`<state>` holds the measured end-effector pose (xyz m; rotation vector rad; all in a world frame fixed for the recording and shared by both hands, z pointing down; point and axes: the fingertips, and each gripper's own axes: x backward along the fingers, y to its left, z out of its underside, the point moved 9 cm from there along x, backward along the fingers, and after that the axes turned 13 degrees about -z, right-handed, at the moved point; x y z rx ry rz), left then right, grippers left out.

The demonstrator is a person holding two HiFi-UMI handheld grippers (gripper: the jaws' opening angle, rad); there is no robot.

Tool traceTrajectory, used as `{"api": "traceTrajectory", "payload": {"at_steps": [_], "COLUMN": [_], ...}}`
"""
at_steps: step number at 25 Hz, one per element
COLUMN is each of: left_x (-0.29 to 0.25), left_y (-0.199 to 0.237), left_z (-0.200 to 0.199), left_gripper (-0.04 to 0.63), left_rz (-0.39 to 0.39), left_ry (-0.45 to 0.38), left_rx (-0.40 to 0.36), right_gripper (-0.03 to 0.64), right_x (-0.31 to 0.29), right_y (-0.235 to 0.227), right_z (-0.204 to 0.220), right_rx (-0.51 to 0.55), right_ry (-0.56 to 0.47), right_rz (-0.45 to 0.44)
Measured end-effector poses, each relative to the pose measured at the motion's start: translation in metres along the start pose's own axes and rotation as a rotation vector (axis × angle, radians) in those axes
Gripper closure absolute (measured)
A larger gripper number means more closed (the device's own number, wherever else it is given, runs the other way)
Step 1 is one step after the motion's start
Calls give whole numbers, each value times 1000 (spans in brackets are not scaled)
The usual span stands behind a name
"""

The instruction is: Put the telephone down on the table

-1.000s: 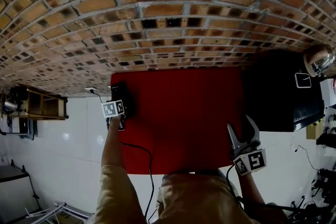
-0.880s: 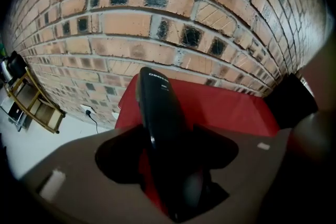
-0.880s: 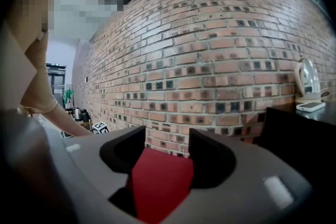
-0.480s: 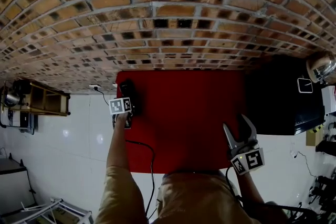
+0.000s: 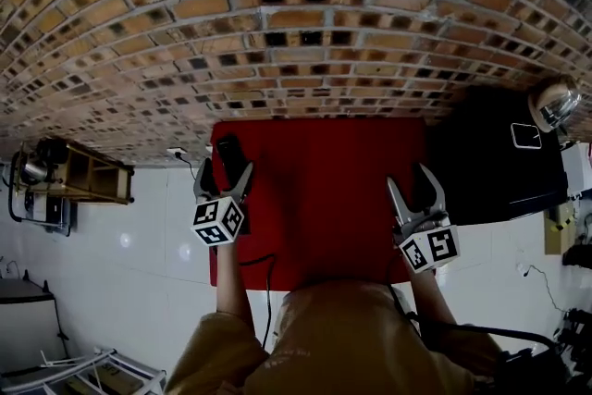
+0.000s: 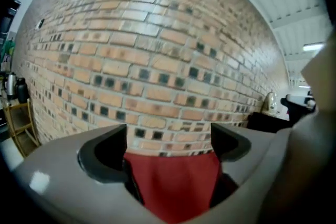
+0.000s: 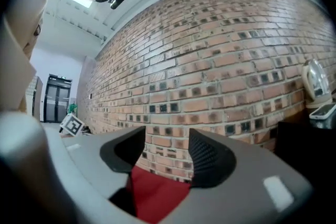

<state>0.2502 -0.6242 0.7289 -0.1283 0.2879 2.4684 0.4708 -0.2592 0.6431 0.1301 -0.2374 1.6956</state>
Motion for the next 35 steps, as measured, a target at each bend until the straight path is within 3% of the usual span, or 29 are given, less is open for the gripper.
{"api": "traceTrajectory", "payload": {"at_steps": [5, 8, 11, 17, 35], "left_x": [89, 115, 128, 142, 141], "left_y": [-118, -165, -182, -192, -187], "left_z": [-81, -100, -111, -121, -99], "left_gripper": [92, 101, 134, 239, 255], "left_rz": [126, 151, 138, 89, 74], "left_ry": [-266, -331, -358, -358, -291], "left_rx": [-115, -192, -161, -180, -208], "right_gripper": [368, 370, 371, 370, 370], "right_x": [11, 21, 29, 45, 50], "right_y": [4, 6, 8, 12, 6], "right_z": [-45, -67, -80, -88, -70], "right_rx": [12, 54, 105, 102, 45], "right_ry": [-119, -149, -141, -136, -93], "right_rz": [7, 25, 52, 61, 72]}}
